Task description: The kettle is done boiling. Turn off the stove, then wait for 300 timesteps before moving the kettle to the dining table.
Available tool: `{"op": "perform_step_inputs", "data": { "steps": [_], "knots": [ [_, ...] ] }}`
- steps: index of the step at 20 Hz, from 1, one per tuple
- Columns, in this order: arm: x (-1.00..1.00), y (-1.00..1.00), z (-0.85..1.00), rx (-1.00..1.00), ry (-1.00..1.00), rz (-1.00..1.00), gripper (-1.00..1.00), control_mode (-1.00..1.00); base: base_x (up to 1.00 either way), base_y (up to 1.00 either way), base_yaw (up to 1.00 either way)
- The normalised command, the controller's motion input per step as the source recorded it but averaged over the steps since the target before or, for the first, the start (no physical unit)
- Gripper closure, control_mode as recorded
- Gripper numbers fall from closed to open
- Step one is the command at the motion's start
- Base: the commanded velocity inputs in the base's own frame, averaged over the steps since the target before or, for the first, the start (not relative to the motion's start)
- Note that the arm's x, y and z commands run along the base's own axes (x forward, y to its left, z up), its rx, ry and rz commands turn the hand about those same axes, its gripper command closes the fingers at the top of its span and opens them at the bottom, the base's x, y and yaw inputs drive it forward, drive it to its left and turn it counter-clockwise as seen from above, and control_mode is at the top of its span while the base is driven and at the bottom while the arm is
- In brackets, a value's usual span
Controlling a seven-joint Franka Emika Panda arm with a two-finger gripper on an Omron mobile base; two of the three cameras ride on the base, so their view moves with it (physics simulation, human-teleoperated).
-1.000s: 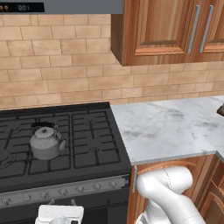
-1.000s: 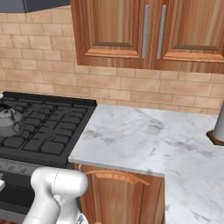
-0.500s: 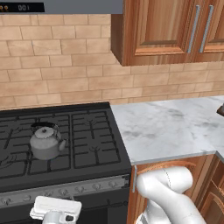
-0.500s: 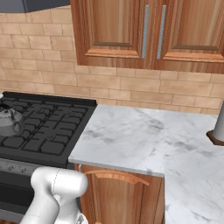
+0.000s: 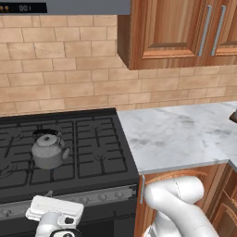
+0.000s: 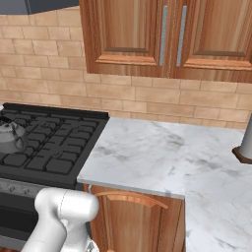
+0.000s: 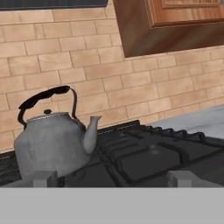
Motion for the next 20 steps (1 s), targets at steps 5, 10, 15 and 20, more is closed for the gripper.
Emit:
{"op": "perform_step_inputs", "data": {
  "steps": [5,10,15,20],
  "knots": [
    [0.0,0.0,0.55,0.0,0.08,0.0,-1.0,-1.0,0.0,0.0,0.0],
    [0.0,-0.03,0.51,0.0,0.14,0.0,-1.0,-1.0,0.0,0.0,0.0],
    [0.01,-0.02,0.52,0.0,0.21,0.0,-1.0,-1.0,0.0,0.0,0.0],
    [0.11,0.0,0.48,0.0,0.29,0.0,-1.0,-1.0,0.0,0.0,0.0]
  ]
}}
